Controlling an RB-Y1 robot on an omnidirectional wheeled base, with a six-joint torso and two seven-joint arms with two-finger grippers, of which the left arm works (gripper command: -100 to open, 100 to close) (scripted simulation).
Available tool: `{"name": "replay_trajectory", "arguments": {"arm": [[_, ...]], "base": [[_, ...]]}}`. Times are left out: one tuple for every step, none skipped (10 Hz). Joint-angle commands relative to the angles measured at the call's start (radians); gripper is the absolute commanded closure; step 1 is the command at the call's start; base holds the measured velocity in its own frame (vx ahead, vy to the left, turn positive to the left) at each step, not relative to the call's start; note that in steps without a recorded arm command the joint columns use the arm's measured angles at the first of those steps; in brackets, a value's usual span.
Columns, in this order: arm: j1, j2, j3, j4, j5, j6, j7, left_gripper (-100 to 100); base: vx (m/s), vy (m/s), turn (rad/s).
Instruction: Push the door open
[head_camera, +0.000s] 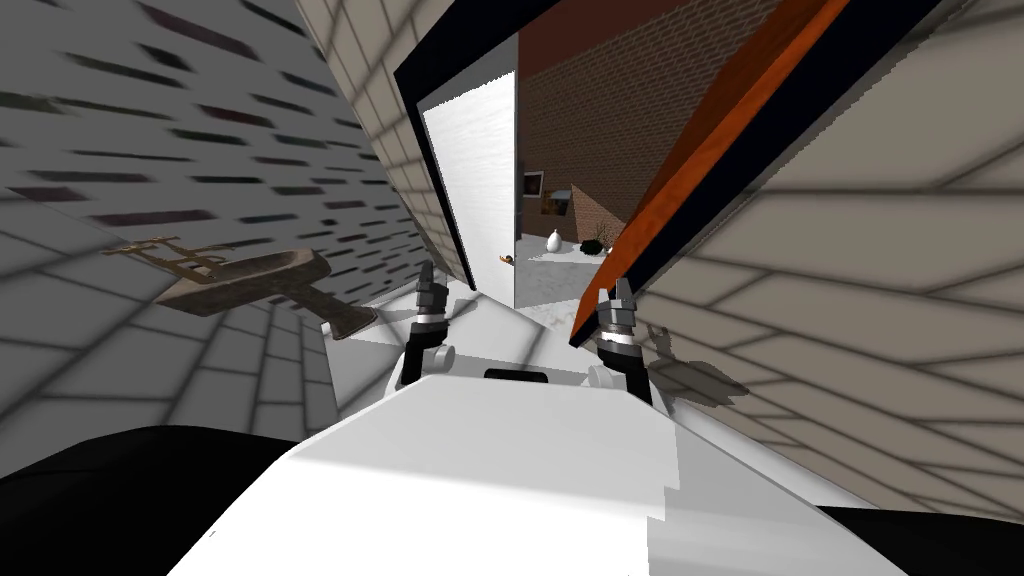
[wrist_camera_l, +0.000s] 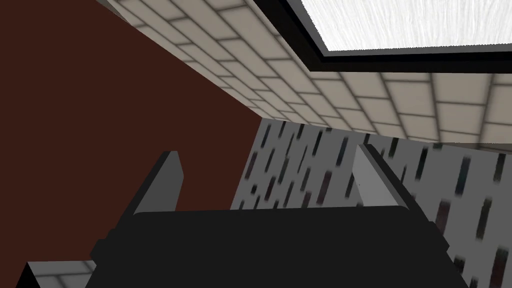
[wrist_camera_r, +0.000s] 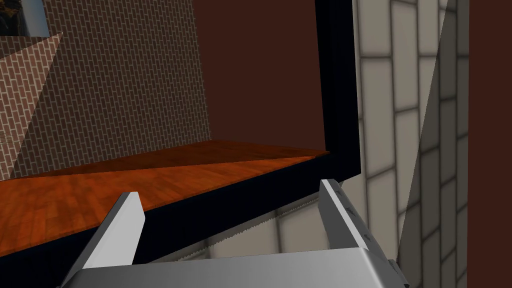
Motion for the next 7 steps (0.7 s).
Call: {"name": "replay_trajectory", "arguments": {"arm": [[-0.010,0.004,-0.008,0.035,-0.003,-0.013,0.007,-100],[-0.025,0.010,-0.015,0.075,-0.005,-0.023,0.014,-100],[-0.034,0.013,-0.019,0.098,-0.006,-0.029,0.018,-100],[-0.043,0.016,-0.023,0.121,-0.008,-0.034,0.023,-100],[-0.052,0.019,-0.027,0.145,-0.009,-0.040,0.027,-100],[-0.061,0.022,-0.031,0.168,-0.011,-0.045,0.031,-100],[-0.072,0.025,-0.036,0.195,-0.012,-0.052,0.036,-100]], "base": [[0.127,0.028,-0.012],[0.123,0.031,-0.023],[0.116,0.044,-0.026],[0.114,0.048,-0.016],[0.102,0.040,-0.015],[0.103,0.043,-0.018],[0.093,0.044,-0.022]]}}
